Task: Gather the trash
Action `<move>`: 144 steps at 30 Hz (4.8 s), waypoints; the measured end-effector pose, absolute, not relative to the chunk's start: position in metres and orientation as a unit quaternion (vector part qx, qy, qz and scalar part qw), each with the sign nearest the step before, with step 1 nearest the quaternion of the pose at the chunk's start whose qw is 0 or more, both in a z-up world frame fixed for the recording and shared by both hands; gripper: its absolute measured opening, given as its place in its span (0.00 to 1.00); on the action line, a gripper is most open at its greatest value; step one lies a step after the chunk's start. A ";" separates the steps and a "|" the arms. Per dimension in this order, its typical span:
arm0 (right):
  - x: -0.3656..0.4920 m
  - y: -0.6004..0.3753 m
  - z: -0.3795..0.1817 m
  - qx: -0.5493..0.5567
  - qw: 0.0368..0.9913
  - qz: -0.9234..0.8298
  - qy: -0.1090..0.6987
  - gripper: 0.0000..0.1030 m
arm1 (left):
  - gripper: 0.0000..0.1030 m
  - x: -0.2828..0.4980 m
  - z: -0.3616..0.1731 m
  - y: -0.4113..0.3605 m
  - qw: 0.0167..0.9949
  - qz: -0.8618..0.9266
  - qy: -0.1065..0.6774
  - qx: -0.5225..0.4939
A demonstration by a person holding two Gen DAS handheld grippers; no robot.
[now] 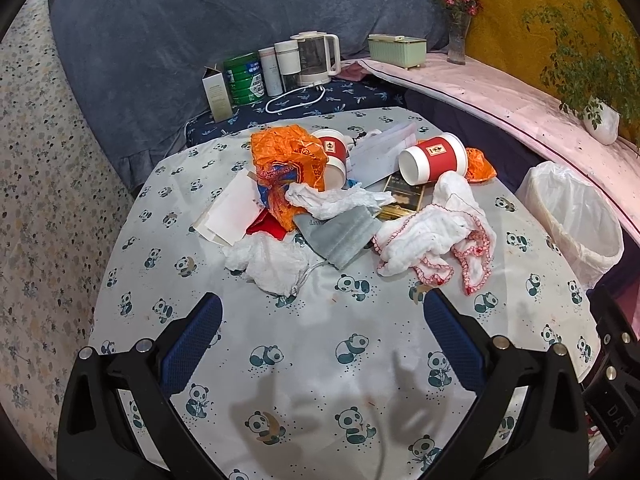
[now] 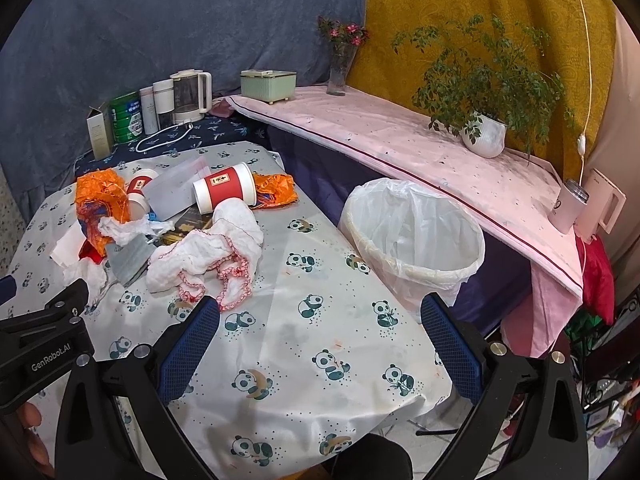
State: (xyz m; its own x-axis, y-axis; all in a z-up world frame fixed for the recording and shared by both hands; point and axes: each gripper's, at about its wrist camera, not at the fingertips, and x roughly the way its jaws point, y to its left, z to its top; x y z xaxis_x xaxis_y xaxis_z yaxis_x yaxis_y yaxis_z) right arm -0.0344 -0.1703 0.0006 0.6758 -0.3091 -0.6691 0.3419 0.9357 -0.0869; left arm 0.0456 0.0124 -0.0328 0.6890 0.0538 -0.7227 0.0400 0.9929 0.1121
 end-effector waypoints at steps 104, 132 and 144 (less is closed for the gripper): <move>0.146 -0.108 -0.007 0.012 0.939 -0.007 0.344 0.03 | 0.10 0.167 -0.043 0.034 0.906 -0.050 0.421 0.005; 0.091 -0.332 0.018 0.081 0.926 -0.220 0.297 0.03 | 0.10 0.163 -0.005 -0.214 0.893 -0.232 0.376 0.090; 0.095 -0.382 -0.012 0.091 0.909 -0.257 0.315 0.05 | 0.12 0.182 -0.046 -0.268 0.867 -0.262 0.414 0.097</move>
State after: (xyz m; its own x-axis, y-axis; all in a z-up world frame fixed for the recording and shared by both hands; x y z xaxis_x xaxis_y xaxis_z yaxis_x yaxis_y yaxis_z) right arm 0.0952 -0.3818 -0.0116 0.6691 -0.4104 -0.6196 0.5254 0.8508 0.0039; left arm 0.1824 -0.2683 -0.0457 0.5204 -0.3734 -0.7679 0.5333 0.8445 -0.0492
